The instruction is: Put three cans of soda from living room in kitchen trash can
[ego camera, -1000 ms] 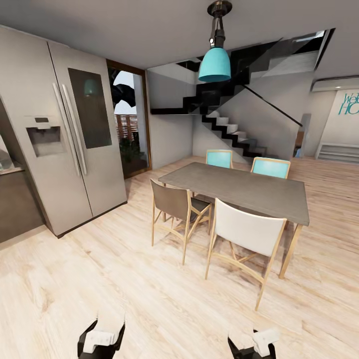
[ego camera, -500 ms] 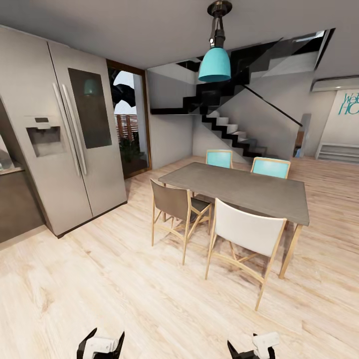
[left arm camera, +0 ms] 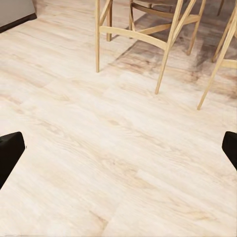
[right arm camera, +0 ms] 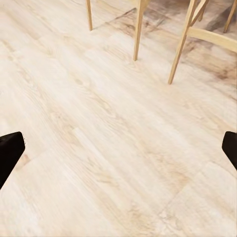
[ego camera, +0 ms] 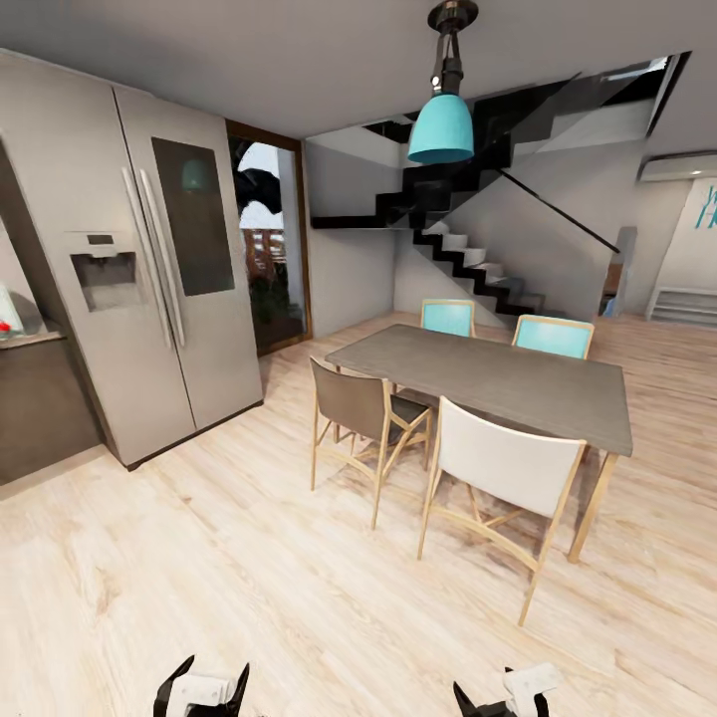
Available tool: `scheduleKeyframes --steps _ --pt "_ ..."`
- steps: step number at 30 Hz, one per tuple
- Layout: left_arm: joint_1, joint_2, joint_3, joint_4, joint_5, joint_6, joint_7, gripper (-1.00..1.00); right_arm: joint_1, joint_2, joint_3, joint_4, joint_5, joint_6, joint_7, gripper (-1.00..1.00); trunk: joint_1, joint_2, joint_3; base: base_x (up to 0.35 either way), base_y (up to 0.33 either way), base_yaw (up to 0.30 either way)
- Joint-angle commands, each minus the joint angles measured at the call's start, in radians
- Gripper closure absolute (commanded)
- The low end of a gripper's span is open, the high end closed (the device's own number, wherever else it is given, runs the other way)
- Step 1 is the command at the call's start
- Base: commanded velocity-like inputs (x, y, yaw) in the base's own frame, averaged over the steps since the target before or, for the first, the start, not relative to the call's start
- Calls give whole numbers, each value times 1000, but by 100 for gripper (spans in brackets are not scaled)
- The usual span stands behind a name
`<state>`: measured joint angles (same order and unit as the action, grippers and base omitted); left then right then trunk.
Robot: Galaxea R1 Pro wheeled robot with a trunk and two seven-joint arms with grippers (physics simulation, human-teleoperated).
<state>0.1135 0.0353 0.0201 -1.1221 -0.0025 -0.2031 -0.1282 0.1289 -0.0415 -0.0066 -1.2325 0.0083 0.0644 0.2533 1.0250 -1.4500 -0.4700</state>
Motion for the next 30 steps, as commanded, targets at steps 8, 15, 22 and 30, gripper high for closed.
scheduleKeyframes --steps 8,15,22,30 --pt "0 0 0 1 -2 -1 0 -100 0 0 2 6 2 0 0 -100 0 0 0 0 0 222" --pt "0 -1 0 2 -4 -1 -1 -100 0 0 2 14 3 0 0 -100 0 0 0 0 0 241" --pt "0 -1 0 23 -4 -1 -1 -100 -1 0 2 21 3 0 0 -100 0 0 0 0 0 244" --pt "0 -3 -1 39 -4 -2 -1 -100 -1 0 3 24 3 0 -1 -100 0 0 0 0 0 245"
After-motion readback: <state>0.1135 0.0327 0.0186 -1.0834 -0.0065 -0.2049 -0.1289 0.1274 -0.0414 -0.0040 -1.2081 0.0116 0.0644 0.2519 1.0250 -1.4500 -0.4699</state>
